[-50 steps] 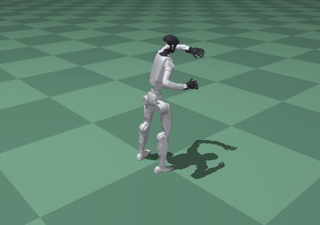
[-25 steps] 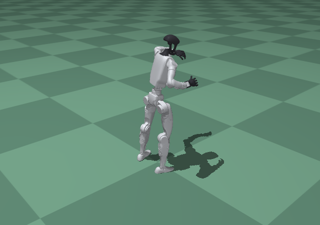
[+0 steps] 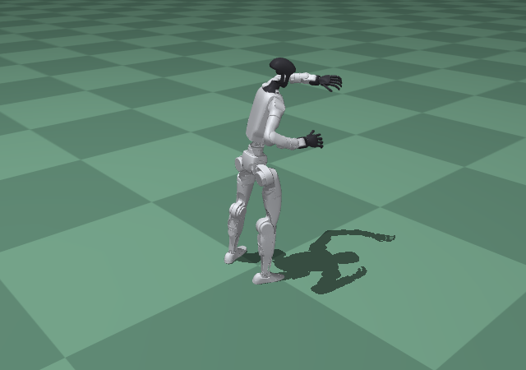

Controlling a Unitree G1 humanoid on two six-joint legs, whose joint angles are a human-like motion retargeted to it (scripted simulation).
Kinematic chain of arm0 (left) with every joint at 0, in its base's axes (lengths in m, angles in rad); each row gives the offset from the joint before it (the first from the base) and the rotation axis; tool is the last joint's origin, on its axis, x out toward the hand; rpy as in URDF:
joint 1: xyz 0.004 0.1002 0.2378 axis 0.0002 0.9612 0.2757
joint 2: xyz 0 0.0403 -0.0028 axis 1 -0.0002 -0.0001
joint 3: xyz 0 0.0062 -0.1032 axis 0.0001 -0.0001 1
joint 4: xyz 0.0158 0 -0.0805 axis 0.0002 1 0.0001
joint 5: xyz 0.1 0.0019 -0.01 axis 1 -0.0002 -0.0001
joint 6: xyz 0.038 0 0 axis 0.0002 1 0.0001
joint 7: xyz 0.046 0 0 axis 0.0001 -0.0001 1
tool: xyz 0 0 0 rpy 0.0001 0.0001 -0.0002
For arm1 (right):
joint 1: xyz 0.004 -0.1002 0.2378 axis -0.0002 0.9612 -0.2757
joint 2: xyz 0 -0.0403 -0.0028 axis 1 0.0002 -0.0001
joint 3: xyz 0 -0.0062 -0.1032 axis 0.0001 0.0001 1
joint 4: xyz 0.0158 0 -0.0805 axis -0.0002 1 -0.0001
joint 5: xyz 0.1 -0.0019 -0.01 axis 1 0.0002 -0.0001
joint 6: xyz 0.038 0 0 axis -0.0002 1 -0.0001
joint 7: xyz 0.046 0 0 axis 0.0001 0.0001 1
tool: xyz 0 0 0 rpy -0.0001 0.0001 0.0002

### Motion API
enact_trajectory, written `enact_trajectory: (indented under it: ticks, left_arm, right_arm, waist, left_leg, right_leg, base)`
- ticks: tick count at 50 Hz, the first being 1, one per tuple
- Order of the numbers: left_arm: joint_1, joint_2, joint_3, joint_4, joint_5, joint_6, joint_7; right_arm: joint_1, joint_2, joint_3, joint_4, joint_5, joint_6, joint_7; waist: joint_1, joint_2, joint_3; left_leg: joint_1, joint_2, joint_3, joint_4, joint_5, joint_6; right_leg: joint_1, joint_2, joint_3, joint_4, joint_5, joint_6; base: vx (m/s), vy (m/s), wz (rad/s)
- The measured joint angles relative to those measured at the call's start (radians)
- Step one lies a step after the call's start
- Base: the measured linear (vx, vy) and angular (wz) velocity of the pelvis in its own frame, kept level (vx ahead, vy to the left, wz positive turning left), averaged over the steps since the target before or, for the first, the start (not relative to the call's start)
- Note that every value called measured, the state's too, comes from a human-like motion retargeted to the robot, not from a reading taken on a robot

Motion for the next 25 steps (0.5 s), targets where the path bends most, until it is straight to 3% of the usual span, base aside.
enact_trajectory:
  ticks: [8, 13, 18, 25]
  left_arm:
    - [0.133, 0.063, 0.06, -0.595, -0.049, -0.031, 0.045]
    - [0.371, 0.15, 0.196, -0.786, -0.035, -0.058, 0.075]
    - [0.655, 0.223, 0.367, -0.73, -0.038, -0.067, 0.062]
    - [0.871, 0.264, 0.543, -0.334, -0.024, -0.039, -0.046]
  right_arm:
    - [-0.006, 0.055, 0.011, -0.002, -0.014, 0.018, 0.0]
    - [0.013, 0.084, -0.005, 0.001, -0.03, 0.01, -0.011]
    - [0.044, 0.101, -0.027, 0.001, -0.037, -0.002, -0.008]
    - [0.045, 0.076, -0.039, -0.007, -0.036, -0.006, 0.013]
  waist:
    - [0.042, -0.029, -0.011]
    - [0.1, -0.046, -0.015]
    - [0.163, -0.057, -0.022]
    - [0.185, -0.038, -0.031]
  left_leg:
    - [0.003, -0.005, -0.005, 0.008, -0.012, 0.005]
    - [0.001, -0.009, -0.016, 0.015, -0.019, 0.007]
    - [-0.001, -0.014, -0.033, 0.021, -0.022, 0.007]
    - [-0.005, -0.018, -0.053, 0.024, -0.02, 0.008]
  right_leg:
    - [0.004, -0.009, 0.003, 0.01, -0.01, 0.0]
    - [0.009, -0.016, -0.002, 0.016, -0.018, 0.0]
    - [0.017, -0.026, -0.014, 0.022, -0.027, 0.0]
    - [0.023, -0.035, -0.032, 0.034, -0.04, 0.0]
  base:
    - [0.0, 0.0, 0.0]
    - [0.0, 0.0, 0.0]
    - [0.02, 0.01, 0.19]
    - [0.01, 0.0, 0.08]
